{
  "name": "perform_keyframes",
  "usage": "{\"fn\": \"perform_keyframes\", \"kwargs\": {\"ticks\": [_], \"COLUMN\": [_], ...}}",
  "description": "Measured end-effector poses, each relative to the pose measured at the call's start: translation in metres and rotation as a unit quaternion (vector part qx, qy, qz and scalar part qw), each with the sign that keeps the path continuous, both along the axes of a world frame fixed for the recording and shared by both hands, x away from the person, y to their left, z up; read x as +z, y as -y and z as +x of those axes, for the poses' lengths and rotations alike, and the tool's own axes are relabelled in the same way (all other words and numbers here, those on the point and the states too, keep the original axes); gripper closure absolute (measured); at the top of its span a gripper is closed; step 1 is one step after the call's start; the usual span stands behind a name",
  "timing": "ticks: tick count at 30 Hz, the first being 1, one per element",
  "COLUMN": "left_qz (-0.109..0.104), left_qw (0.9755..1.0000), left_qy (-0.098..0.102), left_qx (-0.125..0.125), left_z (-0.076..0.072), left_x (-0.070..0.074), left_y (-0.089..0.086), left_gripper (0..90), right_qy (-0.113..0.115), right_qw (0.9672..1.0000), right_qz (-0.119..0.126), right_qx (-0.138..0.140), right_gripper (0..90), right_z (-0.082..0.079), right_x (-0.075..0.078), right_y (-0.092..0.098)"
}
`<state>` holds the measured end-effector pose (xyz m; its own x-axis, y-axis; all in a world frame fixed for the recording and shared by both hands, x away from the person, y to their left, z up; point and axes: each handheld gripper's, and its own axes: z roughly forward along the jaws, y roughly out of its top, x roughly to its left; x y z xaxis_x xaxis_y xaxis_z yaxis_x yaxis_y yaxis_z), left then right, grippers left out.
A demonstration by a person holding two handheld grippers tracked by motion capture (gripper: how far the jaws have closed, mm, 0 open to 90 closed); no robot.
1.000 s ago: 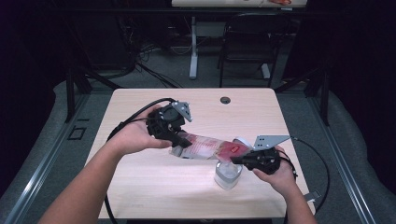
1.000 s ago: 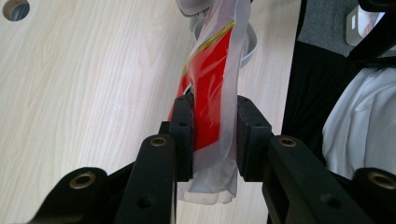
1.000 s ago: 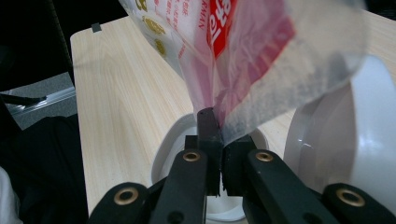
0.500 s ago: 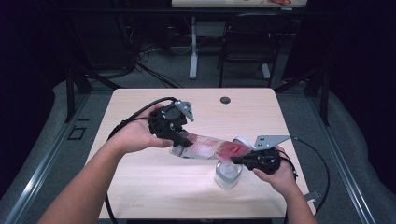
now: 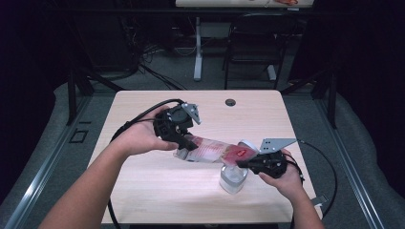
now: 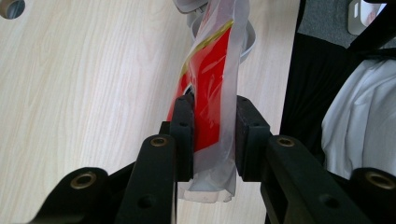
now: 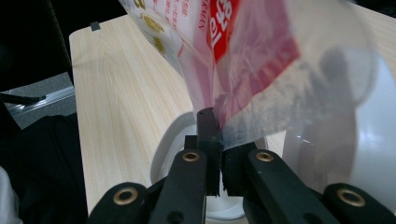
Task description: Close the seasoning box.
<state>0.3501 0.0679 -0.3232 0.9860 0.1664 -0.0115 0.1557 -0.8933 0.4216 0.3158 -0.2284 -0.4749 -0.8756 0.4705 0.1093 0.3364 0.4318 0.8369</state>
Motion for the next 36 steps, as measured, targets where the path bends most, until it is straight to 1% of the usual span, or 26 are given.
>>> {"fn": "perform_keyframes", "kwargs": {"ticks": [11, 15, 18, 36], "left_qz": [0.008, 0.008, 0.013, 0.018], "left_qw": [1.0000, 1.0000, 0.9999, 0.9998], "left_qy": [0.000, 0.002, 0.003, 0.006], "left_qx": [-0.002, -0.001, -0.005, -0.007], "left_z": [-0.0008, -0.0010, -0.0004, -0.0011], "left_x": [0.0022, 0.0025, 0.0035, 0.0052], "left_y": [0.0039, 0.0050, 0.0059, 0.0098], "left_gripper": [73.2, 73.2, 73.3, 73.6], "right_qy": [0.000, -0.001, -0.001, -0.003], "right_qw": [1.0000, 1.0000, 1.0000, 1.0000], "right_qz": [-0.002, -0.002, -0.002, -0.005], "right_qx": [-0.001, 0.000, 0.000, -0.001], "right_gripper": [88.4, 88.4, 88.3, 88.3], "right_z": [-0.0001, 0.0000, 0.0001, 0.0004], "right_x": [-0.0001, -0.0002, -0.0002, -0.0007], "right_y": [0.0000, 0.0002, 0.0003, 0.0007]}}
